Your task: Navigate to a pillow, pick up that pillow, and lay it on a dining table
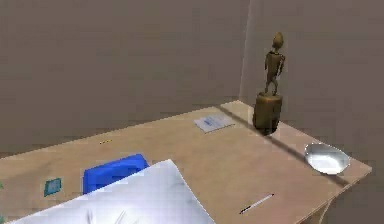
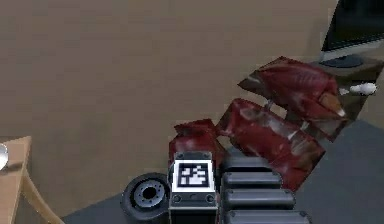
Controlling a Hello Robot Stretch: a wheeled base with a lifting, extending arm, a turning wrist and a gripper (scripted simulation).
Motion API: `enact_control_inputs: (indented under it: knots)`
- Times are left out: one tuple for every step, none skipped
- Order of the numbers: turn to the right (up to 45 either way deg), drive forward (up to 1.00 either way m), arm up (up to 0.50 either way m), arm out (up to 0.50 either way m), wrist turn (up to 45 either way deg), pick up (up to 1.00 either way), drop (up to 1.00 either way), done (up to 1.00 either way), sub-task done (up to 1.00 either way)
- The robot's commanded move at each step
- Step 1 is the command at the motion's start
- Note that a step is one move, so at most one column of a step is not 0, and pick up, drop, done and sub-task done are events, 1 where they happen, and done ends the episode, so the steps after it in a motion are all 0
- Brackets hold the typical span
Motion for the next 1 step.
enact_control_inputs:
  knots:
    - [45.0, 0.0, 0.0, 0.0, 0.0, 0.0, 0.0, 0.0, 0.0]
